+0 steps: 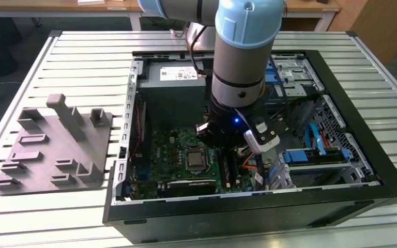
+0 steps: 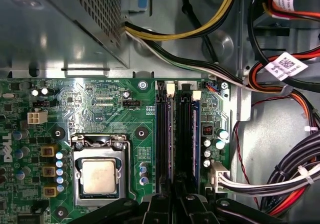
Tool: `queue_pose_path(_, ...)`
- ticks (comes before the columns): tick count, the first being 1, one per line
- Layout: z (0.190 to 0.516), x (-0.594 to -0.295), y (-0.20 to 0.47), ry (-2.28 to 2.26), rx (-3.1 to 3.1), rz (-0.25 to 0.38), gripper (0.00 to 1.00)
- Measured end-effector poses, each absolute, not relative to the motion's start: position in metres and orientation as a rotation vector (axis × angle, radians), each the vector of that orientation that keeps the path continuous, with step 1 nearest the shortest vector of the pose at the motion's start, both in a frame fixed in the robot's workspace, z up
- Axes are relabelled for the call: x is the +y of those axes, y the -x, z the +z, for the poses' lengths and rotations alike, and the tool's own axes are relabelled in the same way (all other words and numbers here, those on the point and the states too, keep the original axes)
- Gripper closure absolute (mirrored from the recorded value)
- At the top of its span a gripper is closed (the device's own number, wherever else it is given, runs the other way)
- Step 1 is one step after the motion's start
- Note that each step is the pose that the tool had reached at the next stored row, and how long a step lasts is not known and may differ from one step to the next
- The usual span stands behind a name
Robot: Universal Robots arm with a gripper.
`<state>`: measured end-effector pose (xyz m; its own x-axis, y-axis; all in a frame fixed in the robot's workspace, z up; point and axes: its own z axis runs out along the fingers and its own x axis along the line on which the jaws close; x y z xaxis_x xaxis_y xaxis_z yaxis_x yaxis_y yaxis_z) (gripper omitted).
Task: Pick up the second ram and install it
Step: 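Insert the second ram into the second slot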
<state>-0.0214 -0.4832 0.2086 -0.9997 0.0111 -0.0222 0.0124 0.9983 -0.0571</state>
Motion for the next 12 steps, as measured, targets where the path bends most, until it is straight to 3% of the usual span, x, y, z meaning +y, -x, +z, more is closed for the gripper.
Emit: queue_pose_path(12,0.2075,-0.4830,0.0213,-0.018,3.118,-0.086,0.86)
